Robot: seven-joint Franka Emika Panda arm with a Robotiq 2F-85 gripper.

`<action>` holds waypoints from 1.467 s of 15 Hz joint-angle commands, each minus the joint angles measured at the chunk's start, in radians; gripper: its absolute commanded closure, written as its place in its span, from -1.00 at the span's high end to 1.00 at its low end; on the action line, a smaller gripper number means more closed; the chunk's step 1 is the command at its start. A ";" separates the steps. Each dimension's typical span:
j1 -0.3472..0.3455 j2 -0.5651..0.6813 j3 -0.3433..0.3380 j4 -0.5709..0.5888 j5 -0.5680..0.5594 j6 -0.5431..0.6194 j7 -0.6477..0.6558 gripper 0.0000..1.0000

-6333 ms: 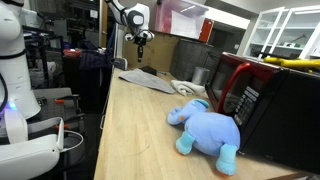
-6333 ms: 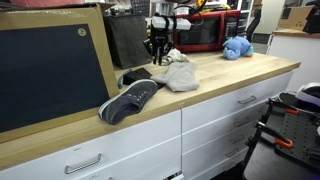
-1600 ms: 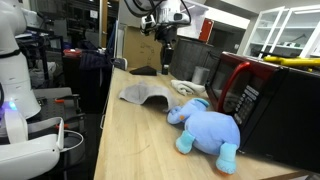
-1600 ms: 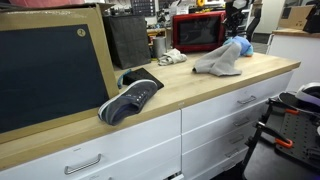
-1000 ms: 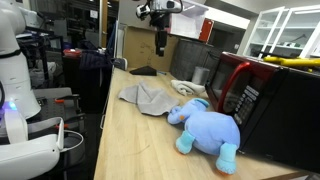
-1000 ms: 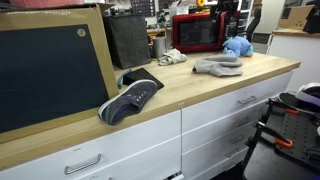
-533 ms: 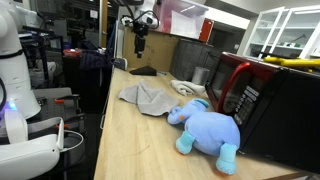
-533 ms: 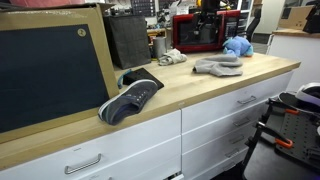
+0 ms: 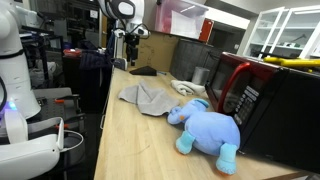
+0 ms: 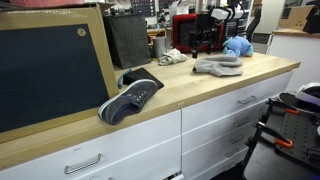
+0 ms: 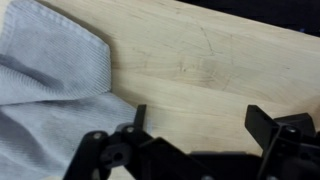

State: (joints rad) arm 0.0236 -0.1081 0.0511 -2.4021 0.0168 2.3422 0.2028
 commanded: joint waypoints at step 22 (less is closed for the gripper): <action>0.047 0.318 -0.144 0.143 -0.369 0.182 0.516 -0.77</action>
State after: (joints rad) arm 0.0496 0.2078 -0.0876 -2.2640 -0.3734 2.5699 0.6999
